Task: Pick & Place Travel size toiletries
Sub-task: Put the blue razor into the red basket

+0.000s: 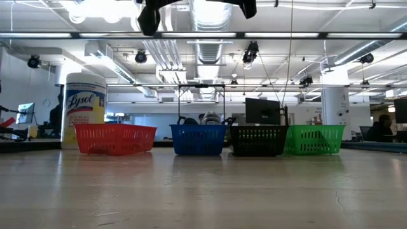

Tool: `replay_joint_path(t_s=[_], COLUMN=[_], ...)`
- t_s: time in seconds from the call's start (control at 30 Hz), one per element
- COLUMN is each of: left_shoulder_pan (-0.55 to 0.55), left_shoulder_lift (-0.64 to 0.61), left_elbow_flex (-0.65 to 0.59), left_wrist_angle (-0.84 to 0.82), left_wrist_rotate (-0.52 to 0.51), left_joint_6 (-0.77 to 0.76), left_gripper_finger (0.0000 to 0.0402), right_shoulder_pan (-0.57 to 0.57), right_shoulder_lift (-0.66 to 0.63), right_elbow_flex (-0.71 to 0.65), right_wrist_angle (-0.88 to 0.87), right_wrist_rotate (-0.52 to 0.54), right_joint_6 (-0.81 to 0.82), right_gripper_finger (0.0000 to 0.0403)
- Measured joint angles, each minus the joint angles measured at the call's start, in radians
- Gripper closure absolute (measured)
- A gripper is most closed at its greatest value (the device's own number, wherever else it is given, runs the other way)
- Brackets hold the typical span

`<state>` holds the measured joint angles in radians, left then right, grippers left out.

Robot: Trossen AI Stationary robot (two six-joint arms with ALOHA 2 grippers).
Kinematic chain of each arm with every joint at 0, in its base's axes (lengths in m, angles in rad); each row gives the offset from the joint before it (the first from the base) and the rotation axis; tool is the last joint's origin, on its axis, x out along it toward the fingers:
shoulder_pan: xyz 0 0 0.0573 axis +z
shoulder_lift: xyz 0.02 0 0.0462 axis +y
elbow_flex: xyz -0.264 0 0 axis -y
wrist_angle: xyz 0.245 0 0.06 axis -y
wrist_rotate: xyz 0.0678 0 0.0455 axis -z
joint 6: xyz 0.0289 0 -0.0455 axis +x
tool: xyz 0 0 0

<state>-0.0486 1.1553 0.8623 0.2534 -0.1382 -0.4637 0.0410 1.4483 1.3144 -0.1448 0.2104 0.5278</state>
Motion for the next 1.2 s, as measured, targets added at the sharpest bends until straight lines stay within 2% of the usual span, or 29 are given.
replay_joint_path(t_s=[0.17,0.27,0.37,0.47,0.57,0.63,0.73,0.87,1.07,1.2], left_shoulder_pan=[0.005,0.012,0.022,0.041,0.060,0.061,0.067,0.069,0.072,0.073], left_shoulder_lift=[-0.005,-0.020,-0.054,-0.095,-0.114,-0.115,-0.109,-0.090,-0.084,-0.084], left_elbow_flex=[0.000,0.000,0.000,0.000,-0.001,-0.005,-0.043,-0.151,-0.317,-0.363], left_wrist_angle=[-0.066,-0.191,-0.394,-0.675,-0.948,-1.049,-1.047,-0.938,-0.718,-0.690], left_wrist_rotate=[-0.083,-0.172,-0.296,-0.394,-0.406,-0.397,-0.324,-0.237,-0.166,-0.161], left_joint_6=[-0.004,-0.051,-0.152,-0.324,-0.490,-0.541,-0.583,-0.670,-0.819,-0.875], left_gripper_finger=[0.0381,0.0381,0.0381,0.0381,0.0381,0.0381,0.0381,0.0381,0.0381,0.0381], right_shoulder_pan=[0.000,0.000,0.001,0.002,0.006,0.007,0.007,0.007,0.024,0.039], right_shoulder_lift=[0.000,0.000,-0.005,-0.015,-0.023,-0.028,-0.032,-0.033,-0.034,-0.034], right_elbow_flex=[0.001,0.001,0.001,0.001,0.000,-0.001,-0.001,-0.001,-0.001,-0.001], right_wrist_angle=[-0.019,-0.060,-0.126,-0.214,-0.298,-0.331,-0.338,-0.339,-0.355,-0.355], right_wrist_rotate=[0.000,0.002,0.022,0.030,0.053,0.067,0.077,0.079,0.080,0.080], right_joint_6=[0.002,0.017,0.069,0.121,0.172,0.178,0.188,0.202,0.230,0.232], right_gripper_finger=[0.0144,0.0134,0.0122,0.0110,0.0100,0.0094,0.0087,0.0079,0.0077,0.0085])
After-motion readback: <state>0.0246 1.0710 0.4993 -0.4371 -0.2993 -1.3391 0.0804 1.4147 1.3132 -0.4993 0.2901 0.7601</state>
